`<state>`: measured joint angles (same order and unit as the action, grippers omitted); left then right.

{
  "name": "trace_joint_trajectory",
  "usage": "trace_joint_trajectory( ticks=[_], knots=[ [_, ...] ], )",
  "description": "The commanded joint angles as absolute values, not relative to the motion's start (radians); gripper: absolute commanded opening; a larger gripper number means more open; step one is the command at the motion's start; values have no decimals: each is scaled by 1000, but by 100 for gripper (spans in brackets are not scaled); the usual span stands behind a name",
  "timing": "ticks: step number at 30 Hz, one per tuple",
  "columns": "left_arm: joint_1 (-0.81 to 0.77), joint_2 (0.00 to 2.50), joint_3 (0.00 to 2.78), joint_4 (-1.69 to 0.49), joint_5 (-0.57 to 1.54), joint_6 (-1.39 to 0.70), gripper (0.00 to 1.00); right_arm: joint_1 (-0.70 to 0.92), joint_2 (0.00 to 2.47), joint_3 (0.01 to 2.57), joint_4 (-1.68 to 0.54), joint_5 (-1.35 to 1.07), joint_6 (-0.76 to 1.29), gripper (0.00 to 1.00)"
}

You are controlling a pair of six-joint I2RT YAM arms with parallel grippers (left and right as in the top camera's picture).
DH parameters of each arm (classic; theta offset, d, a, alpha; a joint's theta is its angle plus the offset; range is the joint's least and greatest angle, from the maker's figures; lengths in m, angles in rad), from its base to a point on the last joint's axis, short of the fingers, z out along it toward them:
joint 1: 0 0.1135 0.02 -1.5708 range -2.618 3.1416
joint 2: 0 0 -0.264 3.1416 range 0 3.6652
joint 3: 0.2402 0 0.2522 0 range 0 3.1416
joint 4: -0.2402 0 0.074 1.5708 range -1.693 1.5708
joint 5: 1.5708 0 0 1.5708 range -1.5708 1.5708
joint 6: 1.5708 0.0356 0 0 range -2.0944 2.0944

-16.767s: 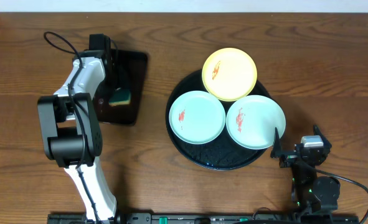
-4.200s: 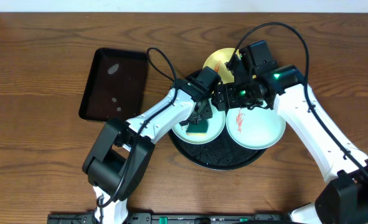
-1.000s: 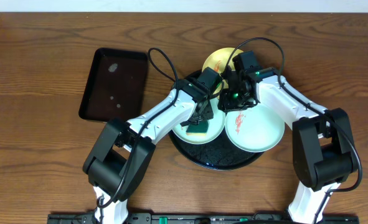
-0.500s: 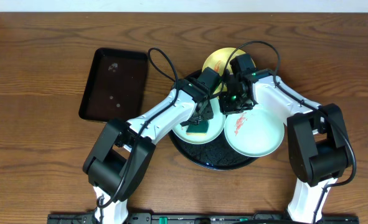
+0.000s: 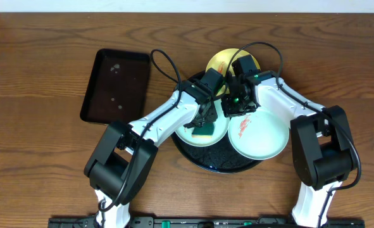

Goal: Clean dirty plates on tray and stack at the side

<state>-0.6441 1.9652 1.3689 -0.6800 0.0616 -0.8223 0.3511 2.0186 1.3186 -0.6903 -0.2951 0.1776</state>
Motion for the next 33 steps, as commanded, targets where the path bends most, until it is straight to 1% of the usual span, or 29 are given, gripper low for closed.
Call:
trace_joint_trajectory(
  ticks=[1,9,15,16,17,26,33],
  knots=[
    [-648,1958,1375,-678,91,-816,40,352,2032,1312,-691,-289,179,6],
    [-648,1958,1375,-679,94,-816,36,352,2032,1312,-691,-289,179,6],
    [-648,1958,1375,-679,94,-816,19,352,2032,1312,-691,-289,179,6],
    [-648,1958,1375,-679,94,-816,11,352,2032,1312,-691,-289,179,6],
    [-648,1958,1375,-679,94,-816,8,352,2032,1312,-691,-289,179,6],
    [-675,1958,1375,-655,88,-816,8,352,2032,1312,-691,-289,187,6],
    [-678,1974,1368,-645,9,-816,8,352,2032,1312,-697,-288,186,4]
  ],
)
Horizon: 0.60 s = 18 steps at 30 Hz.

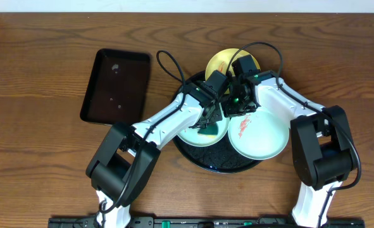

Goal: Clean dirty plates on tray and stack at the side
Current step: 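Scrub the left green plate with the sponge in the left gripper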

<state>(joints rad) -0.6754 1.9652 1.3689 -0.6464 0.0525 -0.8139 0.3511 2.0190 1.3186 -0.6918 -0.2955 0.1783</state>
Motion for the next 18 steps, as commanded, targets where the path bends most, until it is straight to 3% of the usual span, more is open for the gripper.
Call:
trace_joint_trajectory(
  ticks=[1,18],
  knots=[
    [-678,1977,1364,-643,4,-816,8,352,2032,1312,-697,-288,186,4],
    [-677,2032,1357,-767,-377,-816,8,345,2032,1312,-713,-288,186,1]
  ],
)
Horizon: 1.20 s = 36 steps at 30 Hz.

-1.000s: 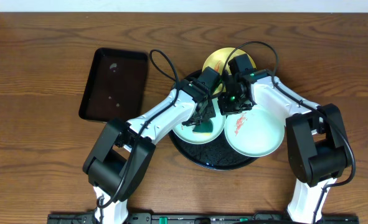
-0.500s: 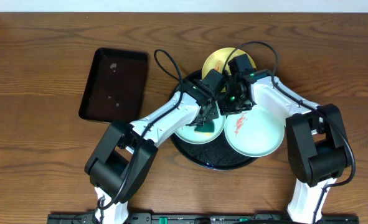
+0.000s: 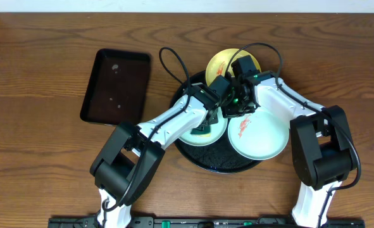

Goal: Clean dirty plates on tray and stack at the side
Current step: 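Scrub the left green plate with the sponge in the left gripper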

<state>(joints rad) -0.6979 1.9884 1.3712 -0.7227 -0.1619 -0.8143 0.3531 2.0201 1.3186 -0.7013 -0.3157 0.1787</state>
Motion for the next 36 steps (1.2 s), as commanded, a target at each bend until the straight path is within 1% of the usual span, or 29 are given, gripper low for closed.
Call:
trace_joint_trajectory(
  ticks=[1,13,18,24,27,29,33,36],
  knots=[
    [-677,2032,1357,-769,-385,-816,8,345,2032,1312,-715,-288,186,1],
    [-677,2032,1357,-807,-534,-816,8,345,2032,1312,-748,-232,186,1],
    [-677,2030,1363,-834,-649,-815,8,345,2032,1312,-756,-231,186,1],
    [-678,1976,1381,-843,-646,-812,8,345,2032,1312,-755,-231,186,1],
    [-678,1914,1381,-830,-590,-812,8,345,2032,1312,-755,-231,186,1],
    [-678,1864,1380,-795,-460,-812,8,345,2032,1312,-755,-232,186,1],
    [-680,1842,1380,-717,-212,-812,7,345,2032,1312,-755,-232,186,1],
    [-682,1858,1370,-664,-109,-812,8,345,2032,1312,-756,-232,186,1]
  ],
)
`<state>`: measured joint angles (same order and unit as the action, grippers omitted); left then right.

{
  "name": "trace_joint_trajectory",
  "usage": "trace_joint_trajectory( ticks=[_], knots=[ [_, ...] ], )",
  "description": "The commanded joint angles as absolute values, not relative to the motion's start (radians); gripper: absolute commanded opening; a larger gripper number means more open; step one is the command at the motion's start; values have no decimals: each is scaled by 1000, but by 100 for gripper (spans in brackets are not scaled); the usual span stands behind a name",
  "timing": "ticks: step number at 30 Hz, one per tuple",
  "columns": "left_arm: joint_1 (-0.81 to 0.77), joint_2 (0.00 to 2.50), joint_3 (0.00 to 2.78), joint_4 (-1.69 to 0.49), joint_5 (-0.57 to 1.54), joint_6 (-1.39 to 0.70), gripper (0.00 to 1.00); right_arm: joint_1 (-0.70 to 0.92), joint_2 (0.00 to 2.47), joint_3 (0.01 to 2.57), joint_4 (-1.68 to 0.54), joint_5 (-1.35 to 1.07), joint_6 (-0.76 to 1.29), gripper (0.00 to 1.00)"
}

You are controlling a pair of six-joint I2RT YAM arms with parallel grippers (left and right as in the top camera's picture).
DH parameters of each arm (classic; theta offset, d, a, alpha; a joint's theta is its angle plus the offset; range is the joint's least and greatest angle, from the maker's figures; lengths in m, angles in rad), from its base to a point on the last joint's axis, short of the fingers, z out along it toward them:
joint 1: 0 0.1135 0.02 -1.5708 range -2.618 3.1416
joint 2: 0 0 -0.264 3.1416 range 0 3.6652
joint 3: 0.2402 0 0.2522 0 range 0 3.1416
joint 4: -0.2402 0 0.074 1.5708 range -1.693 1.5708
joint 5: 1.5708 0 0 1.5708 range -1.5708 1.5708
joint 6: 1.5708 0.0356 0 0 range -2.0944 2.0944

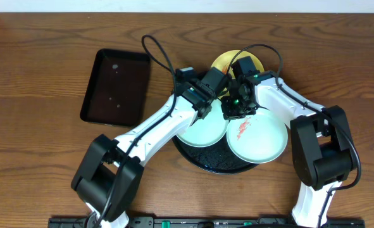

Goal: Clean dirty plates on tray and stack at the side
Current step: 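Scrub the left green plate with the sponge in the left gripper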

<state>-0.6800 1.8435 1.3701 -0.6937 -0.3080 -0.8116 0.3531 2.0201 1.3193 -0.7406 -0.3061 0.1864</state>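
A small mint plate (201,132) lies on the round black tray (212,163), its face bare and clean-looking. To its right a larger mint plate (259,139) carries a red smear (242,128). A yellow plate (224,61) sits at the tray's back. My left gripper (207,104) hovers at the small plate's far rim, with its fingers under the wrist body and no sponge showing. The right gripper (233,113) is at the small plate's right rim, apparently shut on it.
A rectangular black tray (95,95) with a few pale specks lies on the wooden table (41,158) to the left. The left arm's cable (156,54) loops over the table behind the plates. Both arms crowd the middle of the round tray.
The left gripper has gone from the middle of the small mint plate back to its far rim. The sponge that lay on the plate no longer shows. The right gripper has not moved.
The left gripper pressed a green and yellow sponge on the small mint plate, first at its left middle, then further right, then near the right rim. The right gripper stayed at the rim throughout. Now the left gripper is off the plate's face, which looks clean.
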Motion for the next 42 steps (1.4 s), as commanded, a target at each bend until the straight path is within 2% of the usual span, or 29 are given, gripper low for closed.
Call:
trace_joint_trajectory(
  ticks=[1,18,25,30,36,42],
  knots=[
    [-682,1865,1364,-649,-86,-812,8,345,2032,1312,-757,-233,186,1],
    [-645,2014,1338,-598,121,-824,8,346,2032,1312,-768,-233,186,1],
    [-590,2039,1337,-636,123,-824,8,346,2032,1312,-773,-232,186,1],
    [-548,2039,1336,-728,17,-825,7,346,2032,1312,-779,-232,186,1],
    [-540,2038,1336,-884,-214,-949,8,346,2032,1312,-778,-232,186,1],
    [-540,2038,1336,-889,-226,-952,7,346,2032,1312,-780,-232,186,1]
  ],
)
